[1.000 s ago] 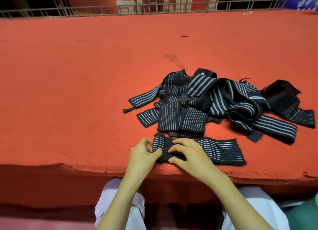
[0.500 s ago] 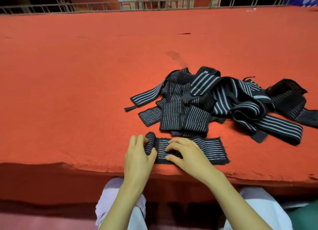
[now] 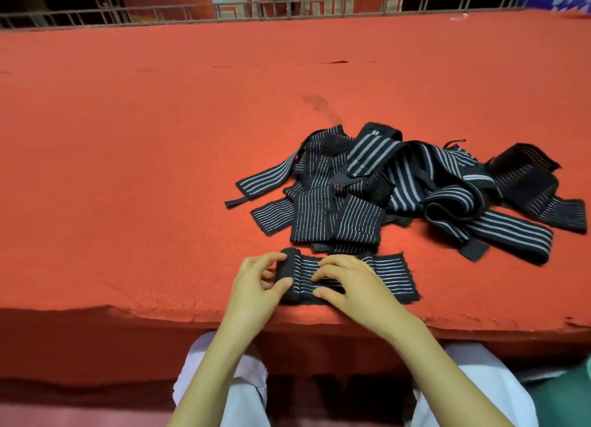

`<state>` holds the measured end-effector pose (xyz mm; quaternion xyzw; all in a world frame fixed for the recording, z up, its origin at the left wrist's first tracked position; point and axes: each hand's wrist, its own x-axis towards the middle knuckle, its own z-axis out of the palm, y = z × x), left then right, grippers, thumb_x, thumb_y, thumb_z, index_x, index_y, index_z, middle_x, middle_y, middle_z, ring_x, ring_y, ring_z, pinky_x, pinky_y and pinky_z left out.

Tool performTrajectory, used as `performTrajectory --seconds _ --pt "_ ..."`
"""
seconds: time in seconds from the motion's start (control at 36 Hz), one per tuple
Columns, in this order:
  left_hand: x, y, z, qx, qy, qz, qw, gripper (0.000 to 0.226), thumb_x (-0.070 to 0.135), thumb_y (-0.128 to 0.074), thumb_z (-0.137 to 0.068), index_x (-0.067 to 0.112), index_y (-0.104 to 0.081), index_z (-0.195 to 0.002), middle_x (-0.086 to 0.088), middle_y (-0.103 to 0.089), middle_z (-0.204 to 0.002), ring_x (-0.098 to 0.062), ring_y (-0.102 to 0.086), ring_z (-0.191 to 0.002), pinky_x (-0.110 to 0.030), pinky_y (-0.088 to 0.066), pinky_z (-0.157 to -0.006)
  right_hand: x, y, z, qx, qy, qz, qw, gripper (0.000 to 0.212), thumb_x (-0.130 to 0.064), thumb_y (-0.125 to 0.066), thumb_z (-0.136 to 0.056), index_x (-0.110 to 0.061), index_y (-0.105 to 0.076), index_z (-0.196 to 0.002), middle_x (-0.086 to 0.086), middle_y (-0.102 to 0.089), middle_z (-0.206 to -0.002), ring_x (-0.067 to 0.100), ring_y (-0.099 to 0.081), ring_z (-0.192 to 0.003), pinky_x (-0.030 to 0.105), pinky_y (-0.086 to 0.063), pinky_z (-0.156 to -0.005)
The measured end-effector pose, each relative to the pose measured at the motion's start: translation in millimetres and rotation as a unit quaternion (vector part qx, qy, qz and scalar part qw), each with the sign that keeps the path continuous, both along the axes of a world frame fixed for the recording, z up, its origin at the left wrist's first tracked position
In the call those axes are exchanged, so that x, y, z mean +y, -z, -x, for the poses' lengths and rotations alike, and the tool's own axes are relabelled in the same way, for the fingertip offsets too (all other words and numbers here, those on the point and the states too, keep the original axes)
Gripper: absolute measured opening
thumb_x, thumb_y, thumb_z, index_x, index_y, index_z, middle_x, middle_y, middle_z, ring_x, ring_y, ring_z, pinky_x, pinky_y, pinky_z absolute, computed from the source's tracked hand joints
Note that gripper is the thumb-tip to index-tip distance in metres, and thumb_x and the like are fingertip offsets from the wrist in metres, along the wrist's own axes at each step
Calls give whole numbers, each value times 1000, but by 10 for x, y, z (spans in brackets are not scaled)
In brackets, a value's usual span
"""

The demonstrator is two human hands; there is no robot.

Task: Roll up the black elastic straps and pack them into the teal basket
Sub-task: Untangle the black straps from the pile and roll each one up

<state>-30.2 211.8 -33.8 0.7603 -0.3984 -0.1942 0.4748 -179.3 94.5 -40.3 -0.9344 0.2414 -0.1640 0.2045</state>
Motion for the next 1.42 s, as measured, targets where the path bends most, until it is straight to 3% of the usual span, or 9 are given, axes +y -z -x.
performTrajectory --seconds 0.08,0.19,0.31,0.5,0.78,0.89,1.08,1.25,1.42 --pt "-50 44 42 49 -18 -17 998 37 14 -77 -75 33 -57 -101 1 -61 -95 -9 -58 -76 -23 -51 -73 0 -2 16 2 -2 0 1000 28 -40 -62 -89 -27 -66 -114 -12 -52 -128 7 -39 -127 21 -20 -106" --pt "-103 10 124 17 -29 -17 999 32 17 -74 -78 28 -55 -102 13 -61 -83 5 -56 -62 -9 -44 -61 4 -2 28 3 -6 -1 1000 30 -42 -61 -89 -28 -66 -115 -12 -52 -128 9 -39 -128 24 -19 -108" --pt "-113 21 154 -3 -43 -23 999 32 21 -72 -76 32 -56 -101 9 -64 -90 -10 -63 -74 -31 -52 -72 31 -8 60 32 5 17 999 35 -49 -59 -88 -33 -62 -119 -15 -48 -130 7 -26 -136 38 -3 -118" --pt "-39 3 71 77 -68 17 995 28 8 -71 -79 21 -59 -100 8 -62 -81 4 -55 -52 -11 -44 -55 89 -29 -5 40 6 22 999 38 -52 -59 -86 -34 -60 -120 -13 -43 -134 8 -27 -136 39 0 -117" --pt "122 -25 -88 -3 -142 -1 990 27 12 -75 -73 17 -56 -92 6 -62 -82 -7 -55 -63 -15 -41 -57 238 1 -246 48 -3 46 998 39 -52 -56 -88 -31 -60 -120 -12 -45 -132 11 -22 -138 42 5 -117" --pt "55 32 48 -109 -115 19 987 26 9 -71 -70 19 -55 -88 5 -53 -90 -16 -54 -75 -31 -42 -68 213 25 -218 22 15 35 999 37 -52 -62 -84 -29 -64 -113 -11 -51 -126 13 -30 -135 46 1 -116" --pt "-57 133 136 -180 -68 55 980 27 8 -76 -71 15 -59 -90 9 -48 -93 -16 -52 -87 -27 -42 -77 100 39 -51 26 30 2 999 37 -57 -62 -81 -33 -63 -110 -17 -46 -128 4 -27 -133 42 -8 -117" --pt "-20 95 146 -122 1 58 991 21 36 -53 -88 31 -72 -94 16 -55 -98 -10 -54 -99 -26 -44 -84 31 87 26 -10 15 -17 1000 53 -68 -47 -72 -33 -66 -107 -15 -49 -126 6 -31 -132 37 -18 -114" --pt "-5 19 106 -66 46 43 996 25 22 -58 -79 31 -71 -99 18 -61 -103 0 -55 -98 -12 -41 -80 24 108 37 1 20 -34 999 49 -66 -52 -75 -33 -65 -109 -16 -48 -127 4 -28 -133 40 -17 -116"
